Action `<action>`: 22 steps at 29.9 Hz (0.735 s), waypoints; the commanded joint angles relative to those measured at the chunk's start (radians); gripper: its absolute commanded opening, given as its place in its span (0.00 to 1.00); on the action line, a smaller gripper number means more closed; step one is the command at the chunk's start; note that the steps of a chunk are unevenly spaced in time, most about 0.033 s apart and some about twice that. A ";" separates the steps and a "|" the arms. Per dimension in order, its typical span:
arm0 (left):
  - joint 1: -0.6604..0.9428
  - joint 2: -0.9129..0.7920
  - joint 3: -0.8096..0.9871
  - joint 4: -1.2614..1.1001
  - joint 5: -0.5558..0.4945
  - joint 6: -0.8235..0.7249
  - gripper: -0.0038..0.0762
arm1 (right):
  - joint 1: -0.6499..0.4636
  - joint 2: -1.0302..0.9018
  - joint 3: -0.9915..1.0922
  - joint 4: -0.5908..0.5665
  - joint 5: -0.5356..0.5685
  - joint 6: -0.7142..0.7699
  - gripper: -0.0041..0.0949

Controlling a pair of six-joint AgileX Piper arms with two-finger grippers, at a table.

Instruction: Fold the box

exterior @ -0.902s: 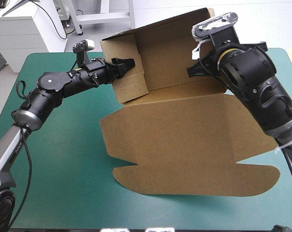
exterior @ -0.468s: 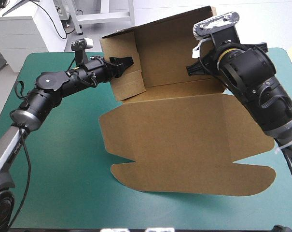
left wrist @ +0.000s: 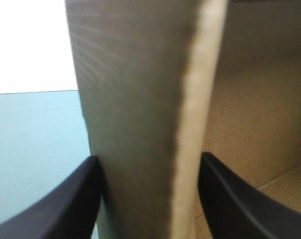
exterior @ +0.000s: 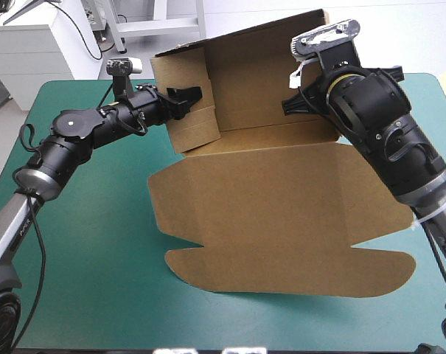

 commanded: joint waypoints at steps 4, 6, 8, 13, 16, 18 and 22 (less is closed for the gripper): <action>-0.026 -0.057 -0.041 -0.123 0.139 0.066 0.72 | -0.052 -0.019 -0.027 0.112 -0.012 -0.046 0.03; -0.026 -0.057 -0.041 -0.131 0.132 0.066 0.70 | -0.069 -0.019 -0.027 0.112 -0.012 -0.044 0.03; -0.026 -0.057 -0.041 -0.131 0.132 0.066 0.71 | -0.073 -0.019 -0.027 0.111 -0.010 -0.049 0.03; -0.026 -0.061 -0.041 -0.148 0.173 0.066 0.70 | -0.073 -0.011 -0.027 0.108 -0.026 -0.064 0.03; -0.026 -0.062 -0.041 -0.159 0.205 0.066 0.68 | -0.073 0.010 -0.027 0.096 -0.020 -0.064 0.03; -0.026 -0.061 -0.041 -0.152 0.214 0.066 0.67 | -0.073 0.024 -0.027 0.096 -0.020 -0.064 0.03; -0.026 -0.061 -0.041 -0.162 0.222 0.066 0.66 | -0.073 0.042 -0.027 0.092 -0.018 -0.064 0.03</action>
